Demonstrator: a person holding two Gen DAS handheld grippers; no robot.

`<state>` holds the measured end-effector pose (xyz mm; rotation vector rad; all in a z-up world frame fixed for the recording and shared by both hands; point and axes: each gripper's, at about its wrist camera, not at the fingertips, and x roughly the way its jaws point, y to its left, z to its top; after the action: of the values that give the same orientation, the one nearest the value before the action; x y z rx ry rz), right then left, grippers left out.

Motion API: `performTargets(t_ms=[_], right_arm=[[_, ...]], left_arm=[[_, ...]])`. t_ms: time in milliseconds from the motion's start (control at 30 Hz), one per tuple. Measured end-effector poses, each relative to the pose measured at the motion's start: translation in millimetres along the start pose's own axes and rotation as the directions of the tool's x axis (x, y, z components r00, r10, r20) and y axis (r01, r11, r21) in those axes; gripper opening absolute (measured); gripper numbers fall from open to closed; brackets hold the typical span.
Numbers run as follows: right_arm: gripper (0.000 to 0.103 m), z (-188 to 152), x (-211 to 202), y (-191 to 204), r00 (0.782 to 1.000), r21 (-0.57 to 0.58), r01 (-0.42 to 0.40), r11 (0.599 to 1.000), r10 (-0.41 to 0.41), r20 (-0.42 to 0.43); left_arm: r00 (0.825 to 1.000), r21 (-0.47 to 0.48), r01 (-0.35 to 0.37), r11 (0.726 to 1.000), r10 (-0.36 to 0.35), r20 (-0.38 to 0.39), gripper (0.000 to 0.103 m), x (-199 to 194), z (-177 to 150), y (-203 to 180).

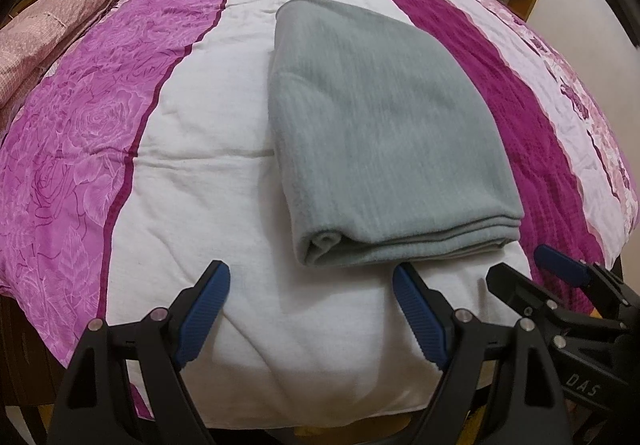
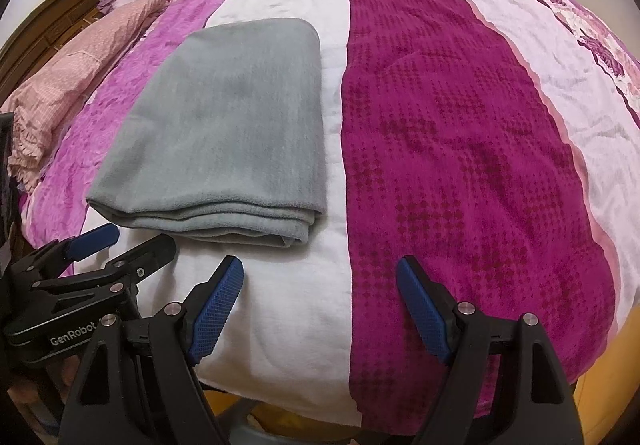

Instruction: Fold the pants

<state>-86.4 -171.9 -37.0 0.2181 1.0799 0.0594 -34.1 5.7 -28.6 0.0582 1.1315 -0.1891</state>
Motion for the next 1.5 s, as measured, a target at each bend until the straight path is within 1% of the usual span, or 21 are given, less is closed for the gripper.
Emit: performTargets(t_ms=[267, 1500], right_arm=[[0.074, -0.4, 0.7, -1.1, 1.000, 0.004, -0.004, 1.000, 0.004, 0.000], [0.074, -0.8, 0.5, -1.3, 1.000, 0.005, -0.005, 1.000, 0.005, 0.000]], left_arm=[[1.000, -0.002, 0.000, 1.000, 0.000, 0.009, 0.087, -2.1, -1.2, 0.6], [1.000, 0.007, -0.013, 1.000, 0.013, -0.003, 0.087, -0.8, -3.0, -1.1]])
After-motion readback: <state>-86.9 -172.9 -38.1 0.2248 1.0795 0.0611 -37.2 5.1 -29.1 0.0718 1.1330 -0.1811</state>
